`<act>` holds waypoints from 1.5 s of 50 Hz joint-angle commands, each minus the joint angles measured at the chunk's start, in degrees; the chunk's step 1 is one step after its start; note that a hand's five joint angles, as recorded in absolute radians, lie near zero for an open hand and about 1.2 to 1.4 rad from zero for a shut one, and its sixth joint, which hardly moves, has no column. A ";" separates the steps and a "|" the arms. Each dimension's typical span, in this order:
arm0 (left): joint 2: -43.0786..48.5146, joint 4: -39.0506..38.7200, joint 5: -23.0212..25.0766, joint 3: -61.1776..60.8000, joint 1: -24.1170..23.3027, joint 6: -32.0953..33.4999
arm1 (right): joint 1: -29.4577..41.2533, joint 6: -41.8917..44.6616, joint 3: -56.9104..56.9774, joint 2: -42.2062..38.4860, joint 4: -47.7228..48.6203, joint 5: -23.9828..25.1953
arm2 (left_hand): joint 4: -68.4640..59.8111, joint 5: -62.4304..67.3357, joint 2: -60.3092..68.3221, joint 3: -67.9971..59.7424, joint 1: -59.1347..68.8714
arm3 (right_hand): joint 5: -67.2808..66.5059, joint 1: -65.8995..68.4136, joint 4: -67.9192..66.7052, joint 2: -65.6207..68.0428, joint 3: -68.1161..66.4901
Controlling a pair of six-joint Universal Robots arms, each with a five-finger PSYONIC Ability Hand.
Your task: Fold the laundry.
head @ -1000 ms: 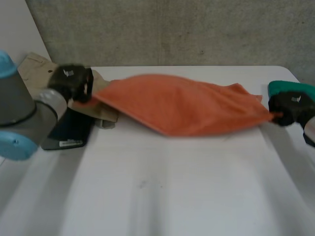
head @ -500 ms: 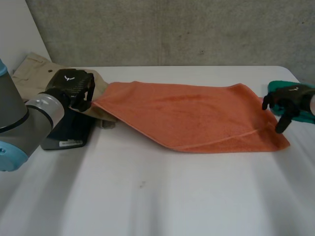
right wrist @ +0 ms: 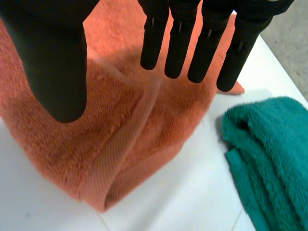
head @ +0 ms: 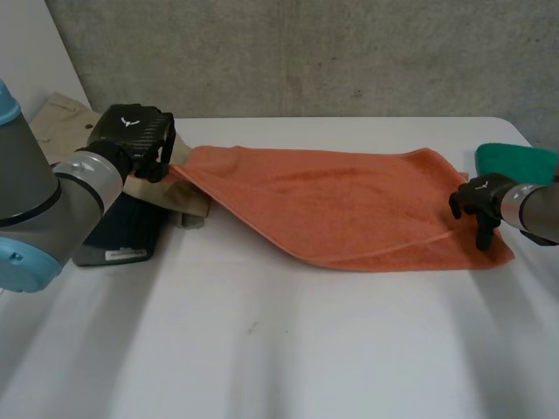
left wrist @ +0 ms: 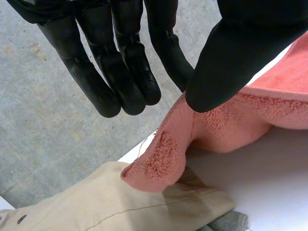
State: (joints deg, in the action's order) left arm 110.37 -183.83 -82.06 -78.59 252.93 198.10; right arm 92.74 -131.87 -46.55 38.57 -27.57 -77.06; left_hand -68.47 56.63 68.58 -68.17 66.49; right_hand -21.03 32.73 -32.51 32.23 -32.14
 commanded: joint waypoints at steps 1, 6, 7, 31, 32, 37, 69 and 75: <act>0.28 0.05 -0.29 0.11 0.54 0.19 | -1.24 -0.06 -1.61 -0.08 0.85 -0.55 | -11.53 13.37 11.42 -11.83 13.51 | -17.63 15.93 -16.14 16.42 -16.52; -0.07 0.23 -0.73 -0.15 0.63 0.19 | -1.59 -0.67 -2.84 1.06 0.59 -0.81 | -11.53 13.37 11.42 -11.83 13.51 | -48.97 47.27 -47.49 47.77 -47.86; -0.07 0.31 -0.82 -0.16 0.72 0.19 | -1.68 -0.93 -3.11 1.33 0.50 -0.81 | -11.53 13.37 11.42 -11.83 13.51 | -48.97 47.27 -47.49 47.77 -47.86; -0.69 2.60 -1.70 -1.65 1.68 0.54 | -5.19 -2.79 -8.29 6.16 -2.57 5.95 | -11.53 13.37 11.42 -11.83 13.51 | -48.97 47.27 -47.49 47.77 -47.86; -0.68 2.60 -1.61 -1.74 1.86 0.54 | -5.46 -2.43 -8.82 6.60 -2.84 6.13 | -11.53 13.37 11.42 -11.83 13.51 | -48.97 47.27 -47.49 47.77 -47.86; -0.60 2.69 -1.26 -2.35 2.65 1.59 | -6.43 -1.90 -11.19 8.62 -2.32 7.01 | -11.53 13.37 11.42 -11.83 13.51 | -48.97 47.27 -47.49 47.77 -47.86; -4.99 32.67 -1.43 -13.88 6.09 28.14 | -18.03 17.09 -32.38 24.36 -16.39 4.98 | -11.53 13.37 11.42 -11.83 13.51 | -48.97 47.27 -47.49 47.77 -47.86; 0.45 25.90 -3.71 -2.72 1.08 21.73 | -15.48 4.62 -28.69 23.57 -4.79 8.59 | -11.53 13.37 11.42 -11.83 13.51 | -48.97 47.27 -47.49 47.77 -47.86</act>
State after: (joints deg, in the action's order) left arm 105.87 -151.07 -83.48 -91.96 258.81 226.20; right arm 74.74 -114.75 -79.18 62.97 -43.65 -71.66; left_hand -68.47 57.26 68.58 -68.17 66.49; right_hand -57.29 65.20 -68.53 67.45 -68.13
